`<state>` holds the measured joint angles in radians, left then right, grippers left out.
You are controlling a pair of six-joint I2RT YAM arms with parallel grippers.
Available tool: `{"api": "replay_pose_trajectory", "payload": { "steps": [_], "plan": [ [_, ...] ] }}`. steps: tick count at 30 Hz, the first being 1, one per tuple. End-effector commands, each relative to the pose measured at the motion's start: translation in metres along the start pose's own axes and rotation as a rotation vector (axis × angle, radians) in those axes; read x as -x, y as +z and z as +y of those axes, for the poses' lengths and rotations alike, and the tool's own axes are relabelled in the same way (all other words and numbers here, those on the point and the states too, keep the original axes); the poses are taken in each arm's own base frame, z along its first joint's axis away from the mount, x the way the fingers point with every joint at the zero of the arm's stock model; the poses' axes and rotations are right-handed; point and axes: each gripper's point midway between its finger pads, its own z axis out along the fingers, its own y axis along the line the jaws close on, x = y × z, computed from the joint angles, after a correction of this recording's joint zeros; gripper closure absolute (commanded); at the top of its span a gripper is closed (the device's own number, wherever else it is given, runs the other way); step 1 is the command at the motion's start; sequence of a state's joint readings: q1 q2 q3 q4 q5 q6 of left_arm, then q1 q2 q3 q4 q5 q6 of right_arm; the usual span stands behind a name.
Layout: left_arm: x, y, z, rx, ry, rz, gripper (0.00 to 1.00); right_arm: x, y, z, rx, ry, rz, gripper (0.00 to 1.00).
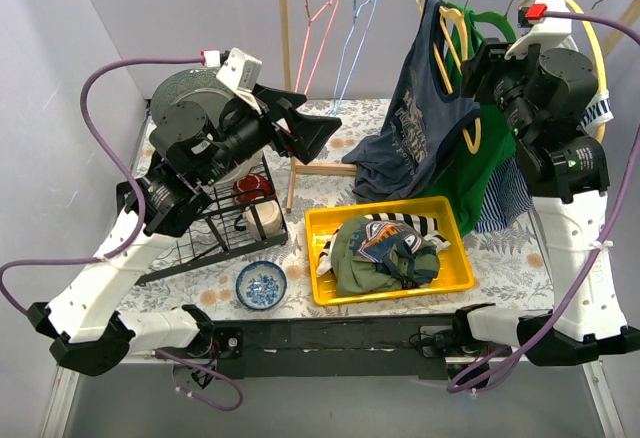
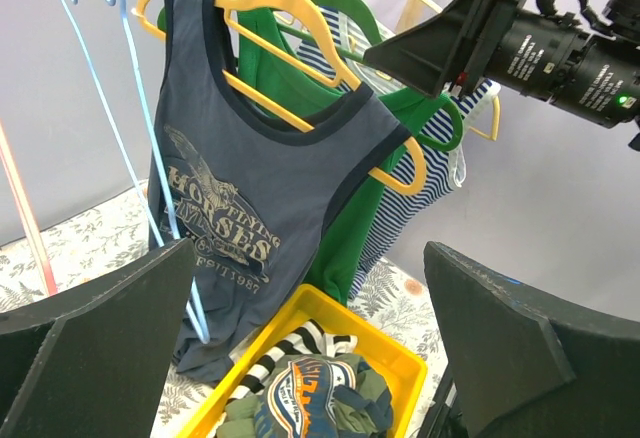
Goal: Remove the tank top from the hanger
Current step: Pick up the hanger from the clothesline.
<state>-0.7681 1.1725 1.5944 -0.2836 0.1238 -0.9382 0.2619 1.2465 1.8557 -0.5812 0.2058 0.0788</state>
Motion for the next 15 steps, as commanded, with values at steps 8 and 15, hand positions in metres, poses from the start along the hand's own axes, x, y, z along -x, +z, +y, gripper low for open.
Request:
{"api": "replay_pose_trajectory", "payload": {
  "steps": [8, 15],
  "plan": [
    [0.008, -0.015, -0.003, -0.001, 0.012, -0.026, 0.02, -0.008, 0.021, 0.008, 0.050, -0.057, 0.014, 0.38],
    [0.000, -0.014, -0.001, -0.002, 0.013, -0.010, 0.02, -0.035, 0.027, 0.011, 0.065, -0.040, 0.052, 0.50]
  ]
}}
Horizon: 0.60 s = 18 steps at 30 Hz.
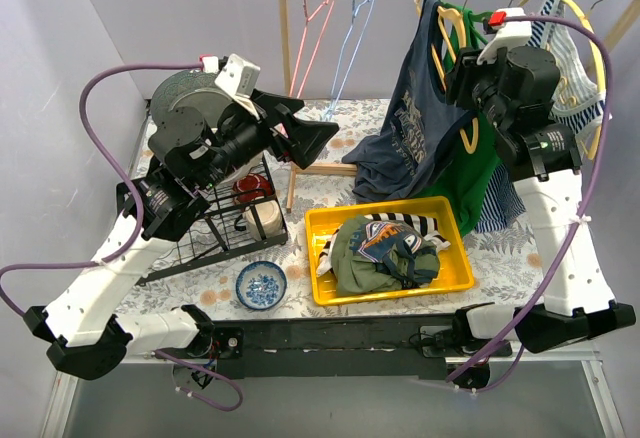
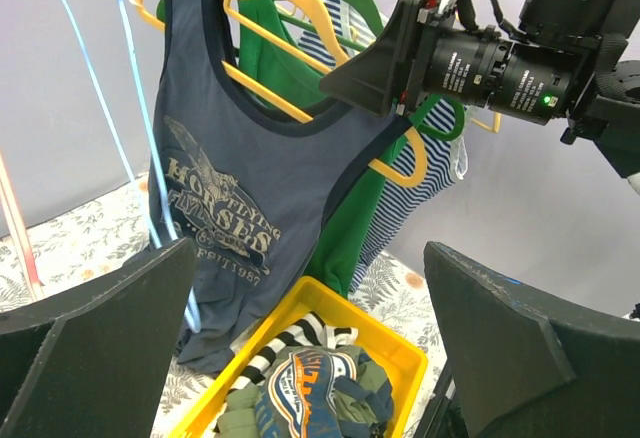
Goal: Remove the tank top from the hanger
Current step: Pick up the hanger from the clothesline.
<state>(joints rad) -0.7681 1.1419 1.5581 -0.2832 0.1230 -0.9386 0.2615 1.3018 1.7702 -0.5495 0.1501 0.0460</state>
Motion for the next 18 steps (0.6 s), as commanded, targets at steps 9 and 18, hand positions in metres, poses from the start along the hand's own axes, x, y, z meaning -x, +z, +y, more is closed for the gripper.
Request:
{"api": "replay_pose_trajectory", "payload": {
  "steps": [9, 18],
  "plan": [
    [0.004, -0.007, 0.002, 0.013, 0.026, -0.015, 0.02, 0.041, -0.013, 0.003, 0.031, -0.026, -0.167, 0.83],
    [0.006, -0.008, 0.004, 0.026, 0.044, -0.021, 0.02, 0.075, -0.023, 0.006, 0.050, -0.027, -0.260, 0.99]
  ]
}}
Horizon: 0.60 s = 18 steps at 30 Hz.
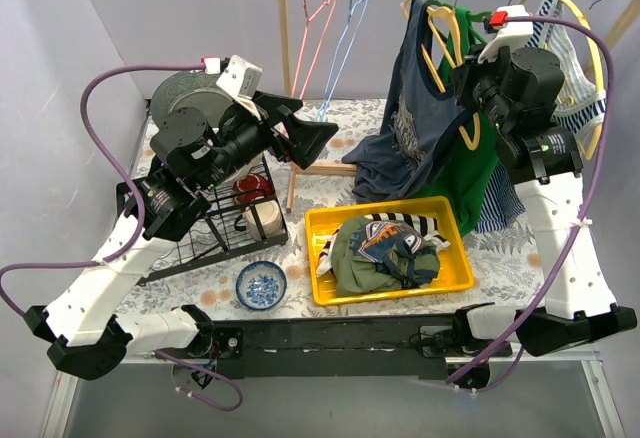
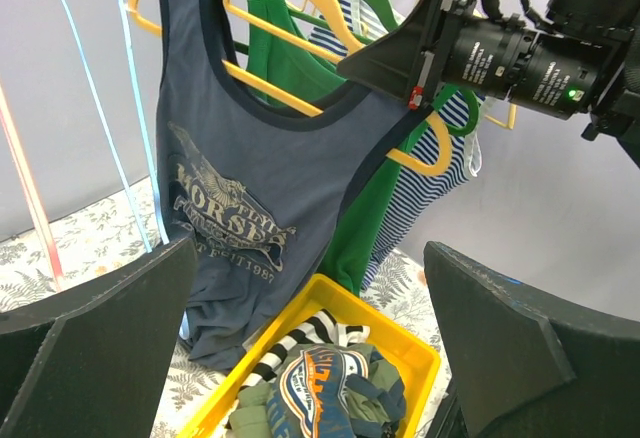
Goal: Remove the tank top from the hanger
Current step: Pick up the hanger from the clothesline.
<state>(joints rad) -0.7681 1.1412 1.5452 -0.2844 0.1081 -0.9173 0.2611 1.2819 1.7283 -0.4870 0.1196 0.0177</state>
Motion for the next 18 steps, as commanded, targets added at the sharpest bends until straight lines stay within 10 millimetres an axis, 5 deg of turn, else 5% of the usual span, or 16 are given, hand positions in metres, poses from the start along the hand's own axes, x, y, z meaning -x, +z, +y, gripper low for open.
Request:
{"api": "replay_pose_trajectory", "payload": {
  "steps": [1, 9, 18],
  "plan": [
    [0.011, -0.009, 0.000, 0.009, 0.026, -0.031, 0.02, 0.074, -0.022, 0.002, 0.022, -0.006, -0.229, 0.99],
    [0.022, -0.002, -0.002, 0.010, 0.038, -0.036, 0.02, 0.090, -0.027, 0.010, 0.066, -0.001, -0.261, 0.99],
    [0.040, 0.016, 0.001, 0.035, 0.056, -0.060, 0.02, 0.066, -0.043, 0.029, 0.174, 0.025, -0.178, 0.99]
  ]
}}
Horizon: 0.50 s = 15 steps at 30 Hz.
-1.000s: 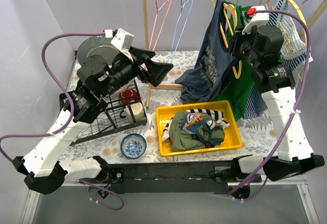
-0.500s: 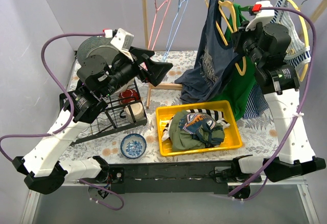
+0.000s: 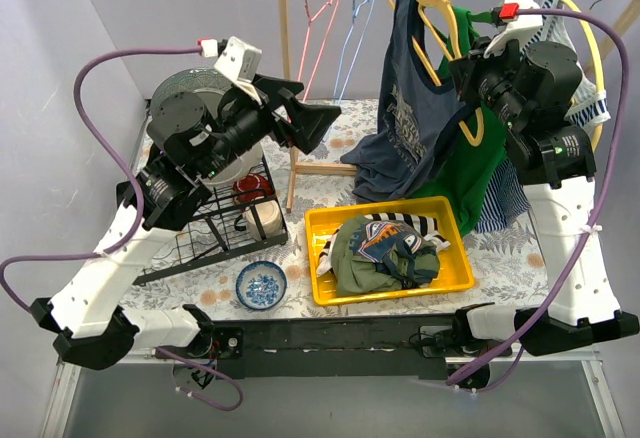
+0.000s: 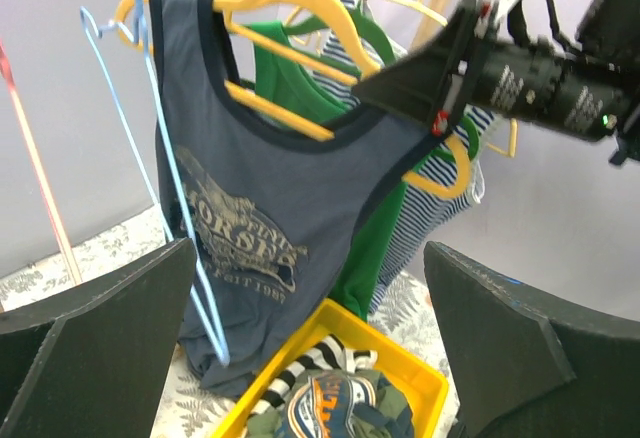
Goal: Remove the tank top from the hanger
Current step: Pick up the hanger from the clothesline.
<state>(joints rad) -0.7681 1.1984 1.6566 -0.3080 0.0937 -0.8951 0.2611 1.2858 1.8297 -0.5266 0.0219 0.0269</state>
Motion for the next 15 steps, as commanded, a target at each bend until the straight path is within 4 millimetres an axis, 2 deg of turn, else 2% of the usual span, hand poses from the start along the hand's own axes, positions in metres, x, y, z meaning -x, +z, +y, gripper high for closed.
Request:
{"api": "replay_pose_trajectory", "payload": {
  "steps": [1, 2, 4, 5, 7, 9, 11, 12, 13, 14, 15],
  "plan": [
    [0.018, 0.011, 0.007, 0.042, 0.043, -0.028, 0.02, 0.037, -0.032, 0.018, 0.094, 0.015, -0.129, 0.99],
    [0.030, 0.013, 0.005, 0.042, 0.048, -0.053, 0.02, 0.029, -0.032, 0.019, 0.101, 0.019, -0.112, 0.99],
    [0.021, 0.030, 0.008, 0.042, 0.051, -0.028, 0.02, 0.031, -0.044, 0.024, 0.128, 0.013, -0.123, 0.99],
    [0.032, 0.032, 0.003, 0.024, 0.050, -0.048, 0.02, 0.029, -0.048, 0.026, 0.134, 0.013, -0.118, 0.99],
    [0.029, 0.045, -0.001, -0.009, 0.042, -0.050, 0.05, 0.027, -0.060, 0.030, 0.156, 0.014, -0.109, 0.99],
    [0.041, 0.052, -0.008, -0.045, 0.039, -0.108, 0.05, 0.018, -0.067, 0.033, 0.169, 0.020, -0.084, 0.99],
    [0.038, 0.066, -0.012, -0.081, 0.039, -0.113, 0.05, 0.020, -0.084, 0.037, 0.189, 0.023, -0.106, 0.99],
    [0.053, 0.068, -0.019, -0.111, 0.046, -0.149, 0.06, 0.014, -0.085, 0.038, 0.196, 0.022, -0.097, 0.99],
    [0.054, 0.073, -0.023, -0.133, 0.042, -0.148, 0.08, 0.018, -0.095, 0.044, 0.223, 0.020, -0.118, 0.99],
    [0.038, 0.090, -0.027, -0.179, 0.035, -0.110, 0.09, 0.018, -0.097, 0.045, 0.233, 0.018, -0.121, 0.99],
    [0.038, 0.096, -0.032, -0.209, 0.021, -0.111, 0.10, 0.017, -0.100, 0.048, 0.248, 0.019, -0.117, 0.99]
  ]
}}
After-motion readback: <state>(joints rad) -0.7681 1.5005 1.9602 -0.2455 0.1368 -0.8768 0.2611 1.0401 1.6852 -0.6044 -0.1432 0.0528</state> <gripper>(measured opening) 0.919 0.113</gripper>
